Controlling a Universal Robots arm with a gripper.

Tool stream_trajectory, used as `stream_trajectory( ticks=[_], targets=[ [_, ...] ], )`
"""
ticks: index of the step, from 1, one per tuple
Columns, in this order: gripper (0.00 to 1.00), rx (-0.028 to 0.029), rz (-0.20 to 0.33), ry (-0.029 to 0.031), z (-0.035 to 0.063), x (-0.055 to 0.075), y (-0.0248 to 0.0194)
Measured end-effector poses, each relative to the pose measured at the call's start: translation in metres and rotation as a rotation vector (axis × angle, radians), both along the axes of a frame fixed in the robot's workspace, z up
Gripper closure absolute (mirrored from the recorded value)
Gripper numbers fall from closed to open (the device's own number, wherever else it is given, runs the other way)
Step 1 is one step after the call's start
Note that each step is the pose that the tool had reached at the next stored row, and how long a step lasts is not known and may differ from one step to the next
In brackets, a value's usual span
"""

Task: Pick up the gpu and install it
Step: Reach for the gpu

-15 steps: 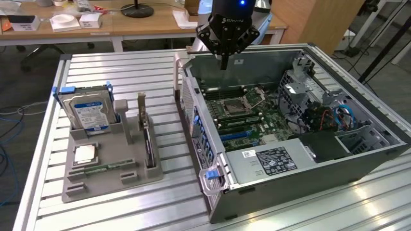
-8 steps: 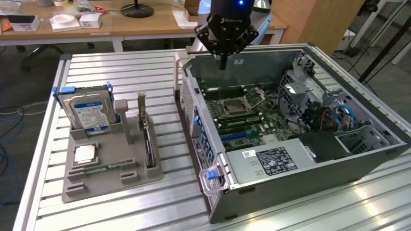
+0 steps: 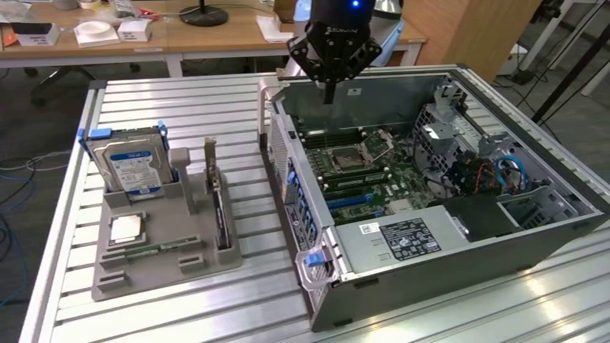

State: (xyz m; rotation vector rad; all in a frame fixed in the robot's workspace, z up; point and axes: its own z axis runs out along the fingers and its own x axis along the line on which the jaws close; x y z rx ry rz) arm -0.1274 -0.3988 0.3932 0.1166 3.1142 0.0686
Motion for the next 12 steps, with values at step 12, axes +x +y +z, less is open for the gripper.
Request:
stream_trajectory(
  ticks=[12],
  targets=[
    [0.89, -0.0001, 0.0, 0.0, 0.0, -0.0056, 0.0]
  ],
)
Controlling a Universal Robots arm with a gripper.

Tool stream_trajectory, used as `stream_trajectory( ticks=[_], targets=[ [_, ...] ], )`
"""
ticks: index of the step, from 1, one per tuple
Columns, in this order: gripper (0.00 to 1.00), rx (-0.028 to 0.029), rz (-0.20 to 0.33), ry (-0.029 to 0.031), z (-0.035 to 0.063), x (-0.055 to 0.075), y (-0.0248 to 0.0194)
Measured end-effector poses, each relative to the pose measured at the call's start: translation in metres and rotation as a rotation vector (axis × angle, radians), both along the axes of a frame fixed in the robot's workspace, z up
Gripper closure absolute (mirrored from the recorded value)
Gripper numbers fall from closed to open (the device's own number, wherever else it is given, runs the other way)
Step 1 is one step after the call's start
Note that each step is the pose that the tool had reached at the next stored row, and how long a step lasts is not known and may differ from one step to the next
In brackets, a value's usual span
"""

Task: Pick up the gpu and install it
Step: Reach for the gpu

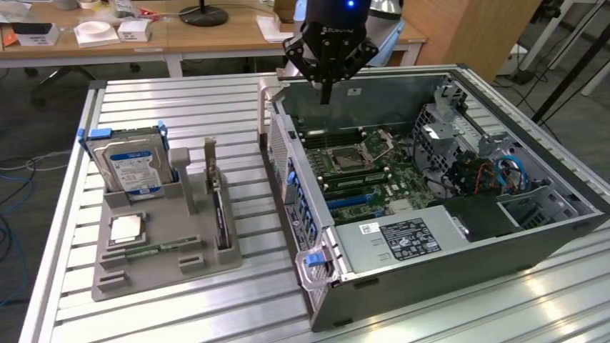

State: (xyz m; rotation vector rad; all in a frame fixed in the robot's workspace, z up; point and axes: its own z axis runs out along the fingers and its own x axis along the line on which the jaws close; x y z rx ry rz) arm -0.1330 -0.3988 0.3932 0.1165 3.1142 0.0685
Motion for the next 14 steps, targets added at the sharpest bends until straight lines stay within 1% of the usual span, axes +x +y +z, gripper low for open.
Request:
stream_trajectory(
  ticks=[14],
  targets=[
    [0.89, 0.0001, 0.0, 0.0, -0.0001, -0.0074, 0.0]
  ],
)
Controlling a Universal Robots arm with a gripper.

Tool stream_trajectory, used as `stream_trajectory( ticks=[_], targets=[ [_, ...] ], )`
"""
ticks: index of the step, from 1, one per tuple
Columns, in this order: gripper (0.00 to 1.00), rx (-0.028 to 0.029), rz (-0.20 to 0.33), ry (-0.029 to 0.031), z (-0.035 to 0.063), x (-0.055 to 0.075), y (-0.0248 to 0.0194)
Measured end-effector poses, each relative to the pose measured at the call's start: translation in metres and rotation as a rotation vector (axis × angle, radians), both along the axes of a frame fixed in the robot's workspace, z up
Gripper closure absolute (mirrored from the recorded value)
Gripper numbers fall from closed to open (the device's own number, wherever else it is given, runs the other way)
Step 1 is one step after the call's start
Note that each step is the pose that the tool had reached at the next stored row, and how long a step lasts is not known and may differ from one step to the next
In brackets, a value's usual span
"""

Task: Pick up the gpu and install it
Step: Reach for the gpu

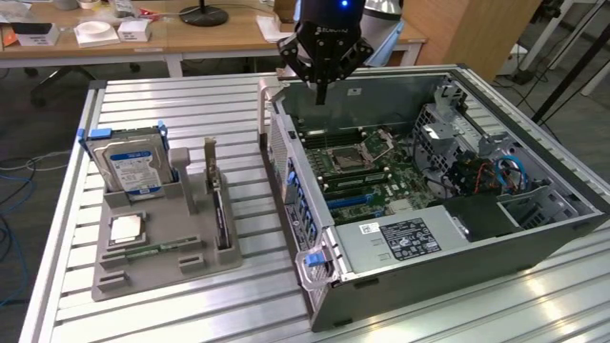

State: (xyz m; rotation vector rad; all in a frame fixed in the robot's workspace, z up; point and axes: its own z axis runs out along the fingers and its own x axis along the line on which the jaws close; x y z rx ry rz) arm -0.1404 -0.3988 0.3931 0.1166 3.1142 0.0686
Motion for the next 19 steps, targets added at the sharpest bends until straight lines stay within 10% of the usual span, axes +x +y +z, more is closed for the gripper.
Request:
stream_trajectory(
  ticks=[19],
  targets=[
    [0.89, 0.0, 0.0, 0.0, -0.0001, -0.017, 0.0]
  ],
)
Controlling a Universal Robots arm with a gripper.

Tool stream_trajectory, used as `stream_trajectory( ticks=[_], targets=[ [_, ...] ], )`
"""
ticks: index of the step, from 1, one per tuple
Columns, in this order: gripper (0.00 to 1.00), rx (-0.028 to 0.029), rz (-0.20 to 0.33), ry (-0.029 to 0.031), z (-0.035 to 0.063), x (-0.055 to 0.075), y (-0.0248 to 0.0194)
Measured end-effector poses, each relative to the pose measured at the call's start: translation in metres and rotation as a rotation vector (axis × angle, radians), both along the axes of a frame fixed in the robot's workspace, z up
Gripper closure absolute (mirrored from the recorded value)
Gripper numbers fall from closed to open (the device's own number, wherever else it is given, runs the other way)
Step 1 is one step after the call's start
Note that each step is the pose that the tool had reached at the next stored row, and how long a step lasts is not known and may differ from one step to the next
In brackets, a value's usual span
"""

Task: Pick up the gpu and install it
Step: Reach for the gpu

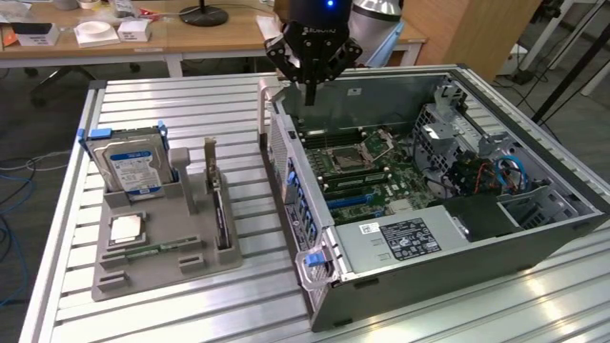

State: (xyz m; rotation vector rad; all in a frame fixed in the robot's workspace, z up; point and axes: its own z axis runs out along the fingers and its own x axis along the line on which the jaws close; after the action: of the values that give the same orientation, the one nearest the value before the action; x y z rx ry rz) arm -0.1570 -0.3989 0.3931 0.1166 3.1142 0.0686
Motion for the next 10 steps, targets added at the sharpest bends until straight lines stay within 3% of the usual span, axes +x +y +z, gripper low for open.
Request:
stream_trajectory(
  ticks=[10],
  targets=[
    [0.89, -0.0001, 0.0, 0.0, 0.0, -0.01, 0.0]
  ],
)
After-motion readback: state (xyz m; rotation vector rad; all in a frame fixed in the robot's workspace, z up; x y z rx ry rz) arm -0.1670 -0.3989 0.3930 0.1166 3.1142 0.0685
